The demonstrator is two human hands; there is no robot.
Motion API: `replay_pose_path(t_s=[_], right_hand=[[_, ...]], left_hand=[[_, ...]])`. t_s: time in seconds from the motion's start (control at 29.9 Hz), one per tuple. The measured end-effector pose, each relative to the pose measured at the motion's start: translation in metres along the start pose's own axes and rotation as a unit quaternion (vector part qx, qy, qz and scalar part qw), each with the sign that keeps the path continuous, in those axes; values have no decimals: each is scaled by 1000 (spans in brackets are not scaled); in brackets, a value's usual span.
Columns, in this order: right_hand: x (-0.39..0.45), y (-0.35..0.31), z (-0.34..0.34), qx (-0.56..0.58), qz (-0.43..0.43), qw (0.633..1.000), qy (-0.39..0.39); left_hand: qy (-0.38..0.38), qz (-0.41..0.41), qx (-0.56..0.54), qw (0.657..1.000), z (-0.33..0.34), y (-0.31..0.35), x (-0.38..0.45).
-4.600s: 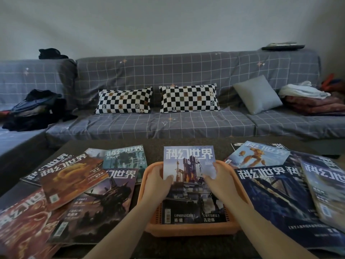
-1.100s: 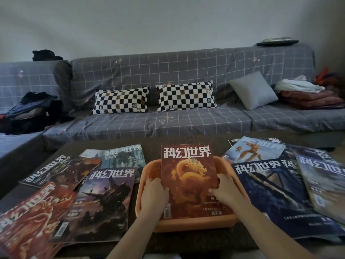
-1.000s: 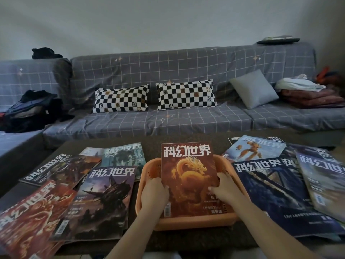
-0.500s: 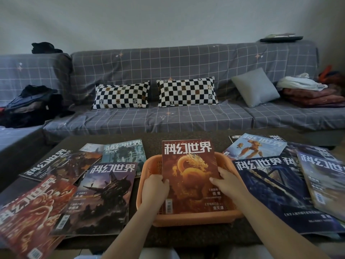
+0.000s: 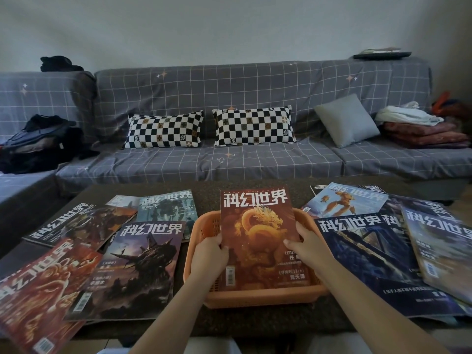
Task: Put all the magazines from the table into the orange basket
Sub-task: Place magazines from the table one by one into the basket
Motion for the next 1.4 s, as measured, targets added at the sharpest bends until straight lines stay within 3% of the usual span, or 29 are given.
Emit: replay_pose_path(t_s=[0.27,0.6,0.8,1.1,1.17,1.3,1.4], right_hand=[[2,8,9,-69,30,996,-37],[7,8,15,-124,5,991,-45],[4,4,11,-54,10,998,-45],[0,5,9,-46,37,998,-31],[-4,1,4,-66,14,998,7],[-21,-26,-2,-78,-115,986,97],[-31,-50,11,-75,-149,981,95]], left_hand=[[-13,-44,15,999,3,-7,3],[-2,-22,81,996,4,-4,3],[-15,-9,71,997,5,-6,4],[2,-17,78,997,5,3,-6],[19,11,63,998,0,7,-10],[42,53,-36,997,-19,12,-20],[72,58,-93,991,-40,6,-24]])
Point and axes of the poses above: each hand's wrist, its own x-axis towards the middle knuckle, its own z-axis out of the palm, y = z × x, the point moved 6 cm from there along x, towards the middle knuckle
